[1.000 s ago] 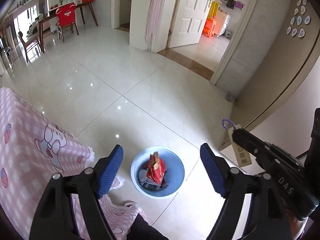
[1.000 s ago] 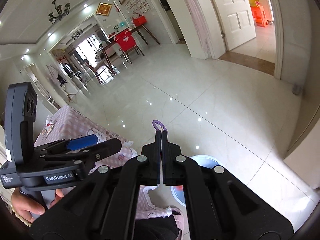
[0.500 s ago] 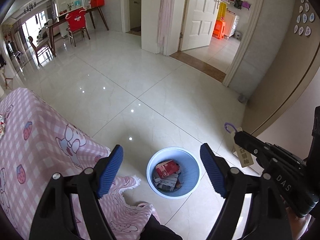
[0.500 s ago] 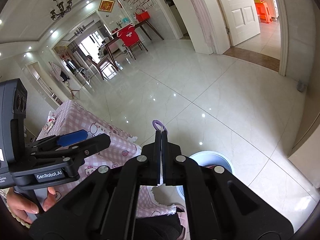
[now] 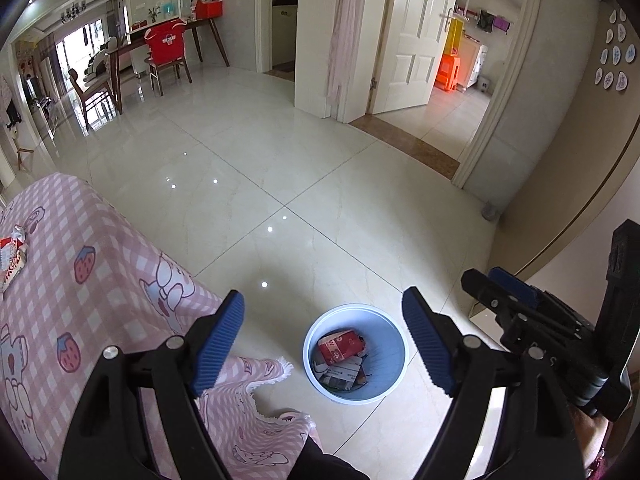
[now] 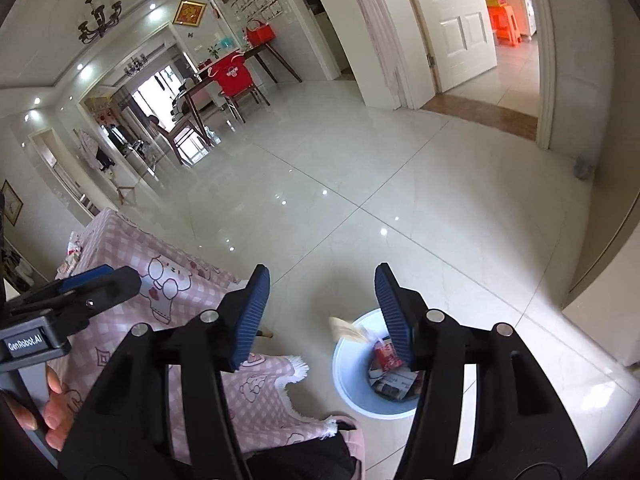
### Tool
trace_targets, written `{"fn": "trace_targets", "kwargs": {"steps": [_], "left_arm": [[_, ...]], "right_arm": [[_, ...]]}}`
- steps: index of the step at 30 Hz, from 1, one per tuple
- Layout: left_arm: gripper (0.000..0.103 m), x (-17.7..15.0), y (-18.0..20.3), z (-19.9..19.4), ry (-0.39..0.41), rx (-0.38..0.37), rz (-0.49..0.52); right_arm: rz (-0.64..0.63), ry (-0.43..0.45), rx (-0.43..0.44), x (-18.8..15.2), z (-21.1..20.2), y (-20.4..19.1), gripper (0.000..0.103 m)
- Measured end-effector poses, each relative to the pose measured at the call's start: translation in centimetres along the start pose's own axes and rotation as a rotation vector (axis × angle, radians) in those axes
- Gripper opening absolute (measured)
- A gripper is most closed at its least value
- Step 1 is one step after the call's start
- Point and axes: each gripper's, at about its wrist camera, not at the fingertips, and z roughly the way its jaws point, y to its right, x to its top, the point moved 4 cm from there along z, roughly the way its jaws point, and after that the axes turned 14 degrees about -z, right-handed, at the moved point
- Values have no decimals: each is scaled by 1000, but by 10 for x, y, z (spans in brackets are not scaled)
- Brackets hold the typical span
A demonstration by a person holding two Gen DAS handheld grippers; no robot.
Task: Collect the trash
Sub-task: 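Move both open tools back over the mat toward the remaining wrappers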
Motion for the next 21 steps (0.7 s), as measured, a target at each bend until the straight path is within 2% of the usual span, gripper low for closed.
{"fn": "trace_targets", "kwargs": {"steps": [10,14,21], "left_arm": [[80,2,-16,-29,40,-8,-9],[80,3,-35,-53,79,0,-21],[81,9,-101,-102,162,80,-66]], "right_arm": [[-34,27,37,10,-23,-25,55],[-79,53,77,20,-34,-57,55],[-184,76,174,33,-40,-132,57]]}}
